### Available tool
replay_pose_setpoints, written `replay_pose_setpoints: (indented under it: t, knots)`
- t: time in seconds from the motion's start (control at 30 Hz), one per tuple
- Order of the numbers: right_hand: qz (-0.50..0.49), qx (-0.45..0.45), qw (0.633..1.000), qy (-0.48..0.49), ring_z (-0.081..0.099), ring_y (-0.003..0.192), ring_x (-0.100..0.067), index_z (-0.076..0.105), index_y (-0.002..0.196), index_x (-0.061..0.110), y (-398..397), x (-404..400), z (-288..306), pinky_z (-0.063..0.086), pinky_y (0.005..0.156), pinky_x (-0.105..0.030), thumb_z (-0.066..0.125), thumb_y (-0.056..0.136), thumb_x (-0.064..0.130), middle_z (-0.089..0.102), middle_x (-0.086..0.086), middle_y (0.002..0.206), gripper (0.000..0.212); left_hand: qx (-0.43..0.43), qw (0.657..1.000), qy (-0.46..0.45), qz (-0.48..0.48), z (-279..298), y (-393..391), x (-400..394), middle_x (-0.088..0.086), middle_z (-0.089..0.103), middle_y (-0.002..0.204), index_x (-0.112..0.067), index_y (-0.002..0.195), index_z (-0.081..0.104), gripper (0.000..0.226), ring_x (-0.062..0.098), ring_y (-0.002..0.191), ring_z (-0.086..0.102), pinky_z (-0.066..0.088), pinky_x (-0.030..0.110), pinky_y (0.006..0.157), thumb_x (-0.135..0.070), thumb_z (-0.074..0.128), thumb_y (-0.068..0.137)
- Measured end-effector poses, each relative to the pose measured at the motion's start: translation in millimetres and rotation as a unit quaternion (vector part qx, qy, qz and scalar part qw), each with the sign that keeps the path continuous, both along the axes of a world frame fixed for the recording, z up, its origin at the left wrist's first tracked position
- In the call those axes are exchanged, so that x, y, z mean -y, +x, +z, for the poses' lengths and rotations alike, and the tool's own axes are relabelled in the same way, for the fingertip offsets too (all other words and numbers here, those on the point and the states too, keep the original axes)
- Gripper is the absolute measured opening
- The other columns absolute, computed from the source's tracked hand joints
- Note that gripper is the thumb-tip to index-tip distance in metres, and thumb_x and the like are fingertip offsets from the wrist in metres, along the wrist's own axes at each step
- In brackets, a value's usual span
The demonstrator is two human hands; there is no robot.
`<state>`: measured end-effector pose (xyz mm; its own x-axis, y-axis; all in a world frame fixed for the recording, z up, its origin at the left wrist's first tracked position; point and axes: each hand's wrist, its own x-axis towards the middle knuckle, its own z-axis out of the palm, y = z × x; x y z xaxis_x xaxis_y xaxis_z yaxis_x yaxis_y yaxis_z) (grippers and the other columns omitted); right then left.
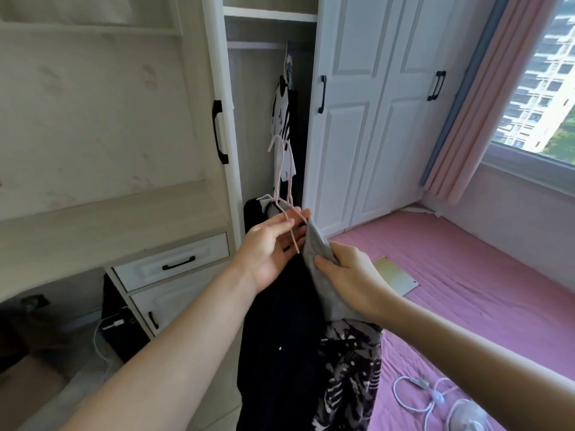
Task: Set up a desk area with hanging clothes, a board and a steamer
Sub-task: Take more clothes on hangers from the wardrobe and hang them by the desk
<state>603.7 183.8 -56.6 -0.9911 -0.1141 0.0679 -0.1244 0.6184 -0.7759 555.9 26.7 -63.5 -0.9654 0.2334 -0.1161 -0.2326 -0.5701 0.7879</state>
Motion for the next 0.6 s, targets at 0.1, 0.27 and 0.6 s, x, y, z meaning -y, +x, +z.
replay_pose_setpoints:
  t: [0.1, 0.27, 0.6]
  knots:
    - [0.031, -0.017, 0.999, 0.024, 0.05, 0.067, -0.015, 0.055, 0.078, 0.007, 12, -20, 4, 0.04, 0.06, -0.031, 0.051, 0.095, 0.026, 0.063, -0.009, 0.08, 0.025, 0.021, 0.999, 0.036, 0.015, 5, 13, -24, 0.0, 0.073, 0.104, -0.009, 0.119, 0.063, 0.028, 0.012, 0.083, 0.069, 0.056, 0.024, 0.072, -0.005, 0.046, 0.096]
    - [0.066, -0.098, 0.989, 0.092, 0.05, 0.064, -0.007, 0.051, 0.073, 0.018, 26, -50, 24, 0.039, 0.059, -0.022, 0.044, 0.096, 0.038, 0.057, 0.005, 0.071, 0.031, 0.013, 0.997, 0.045, 0.053, 10, 40, -54, -0.001, 0.072, 0.109, -0.013, 0.12, 0.064, 0.028, 0.011, 0.09, 0.07, 0.055, 0.024, 0.073, -0.009, 0.047, 0.097]
    - [0.13, -0.047, 0.985, 0.1, 0.053, 0.086, -0.013, 0.05, 0.113, 0.018, 44, -66, 47, 0.037, 0.062, -0.022, 0.046, 0.096, 0.027, 0.056, 0.002, 0.099, 0.02, -0.059, 0.983, -0.093, 0.149, 22, 104, -85, -0.004, 0.071, 0.113, -0.017, 0.116, 0.066, 0.026, 0.007, 0.099, 0.068, 0.05, 0.019, 0.074, -0.009, 0.054, 0.094]
